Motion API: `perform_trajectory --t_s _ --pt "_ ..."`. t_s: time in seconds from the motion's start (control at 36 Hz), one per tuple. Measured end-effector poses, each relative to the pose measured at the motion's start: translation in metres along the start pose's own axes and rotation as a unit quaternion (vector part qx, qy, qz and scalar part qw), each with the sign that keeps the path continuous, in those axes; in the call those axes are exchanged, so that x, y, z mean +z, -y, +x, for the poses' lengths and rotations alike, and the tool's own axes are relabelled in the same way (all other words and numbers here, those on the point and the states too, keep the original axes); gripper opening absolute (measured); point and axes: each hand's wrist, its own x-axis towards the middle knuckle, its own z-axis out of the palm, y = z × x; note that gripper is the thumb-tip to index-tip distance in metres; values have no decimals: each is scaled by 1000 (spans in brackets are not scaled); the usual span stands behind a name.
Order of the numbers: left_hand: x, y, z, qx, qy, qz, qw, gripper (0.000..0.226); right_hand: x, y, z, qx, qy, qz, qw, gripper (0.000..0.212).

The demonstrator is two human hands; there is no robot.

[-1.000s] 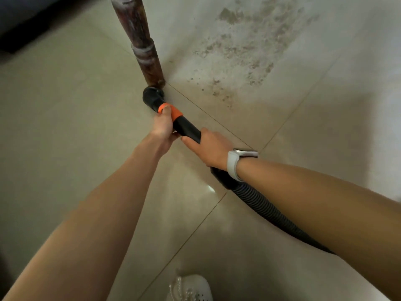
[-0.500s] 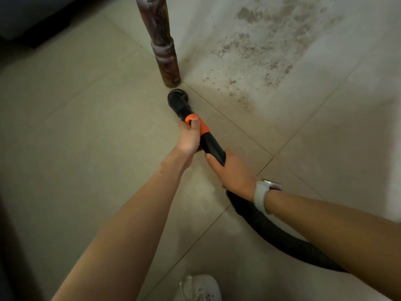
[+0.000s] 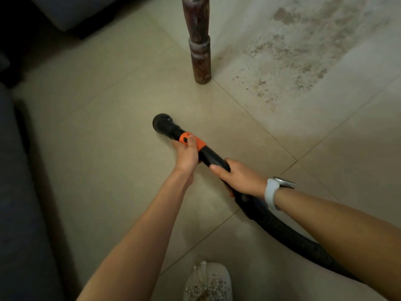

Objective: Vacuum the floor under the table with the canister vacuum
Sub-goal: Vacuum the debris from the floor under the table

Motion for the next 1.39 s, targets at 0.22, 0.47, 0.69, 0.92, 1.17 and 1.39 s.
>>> perform_trajectory --t_s 0.22,0.47,0.69,0.92,1.17,1.39 --pt "-74 8 22 -23 -89 -55 994 49 42 47 31 -26 77 -70 994 39" --pt "-103 -5 60 -10 -69 -57 996 45 63 69 59 -29 5 -113 993 45" --pt "-113 -44 100 -30 -60 -51 996 40 58 103 99 -30 3 -90 995 47" --pt "-98 -45 87 -26 -31 -25 999 46 54 93 90 -14 23 0 1000 43" --pt "-61 12 6 -33 -25 -30 999 71 47 24 15 14 54 11 998 39" --pt "-26 27 -37 -37 35 -14 999 69 32 -3 -44 36 -24 -60 997 41"
